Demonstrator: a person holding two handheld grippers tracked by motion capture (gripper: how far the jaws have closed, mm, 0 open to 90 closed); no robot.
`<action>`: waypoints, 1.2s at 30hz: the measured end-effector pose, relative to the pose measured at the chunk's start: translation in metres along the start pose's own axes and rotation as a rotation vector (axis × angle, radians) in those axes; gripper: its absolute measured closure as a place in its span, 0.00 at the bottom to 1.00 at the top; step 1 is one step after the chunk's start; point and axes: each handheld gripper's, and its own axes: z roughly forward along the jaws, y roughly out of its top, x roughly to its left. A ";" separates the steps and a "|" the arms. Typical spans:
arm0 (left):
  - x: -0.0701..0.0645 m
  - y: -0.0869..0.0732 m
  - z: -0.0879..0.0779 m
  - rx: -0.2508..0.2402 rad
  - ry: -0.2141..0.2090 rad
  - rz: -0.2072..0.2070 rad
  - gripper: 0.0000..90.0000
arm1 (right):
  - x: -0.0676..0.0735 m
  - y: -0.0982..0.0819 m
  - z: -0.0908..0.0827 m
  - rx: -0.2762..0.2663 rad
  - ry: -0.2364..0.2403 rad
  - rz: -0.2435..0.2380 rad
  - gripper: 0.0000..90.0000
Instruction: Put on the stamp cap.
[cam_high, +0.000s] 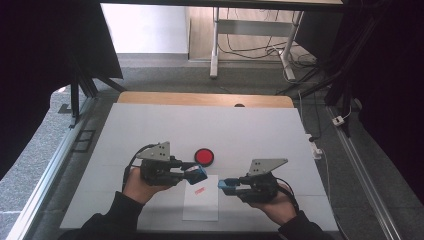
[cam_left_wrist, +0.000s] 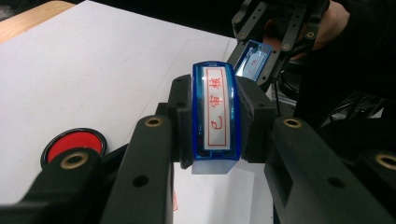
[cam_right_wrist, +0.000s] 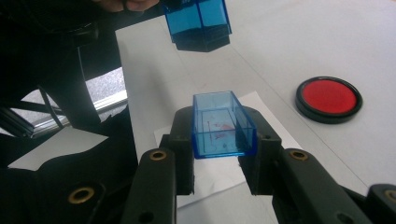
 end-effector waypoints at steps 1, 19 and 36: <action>0.000 0.000 0.000 -0.001 -0.001 0.005 0.78 | 0.000 0.001 0.002 0.002 0.005 -0.004 0.76; -0.005 0.002 0.000 -0.016 -0.053 0.086 0.78 | -0.006 0.011 0.030 0.018 0.097 -0.066 0.77; -0.009 0.003 0.003 -0.018 -0.091 0.146 0.78 | -0.007 0.016 0.050 0.003 0.209 -0.095 0.77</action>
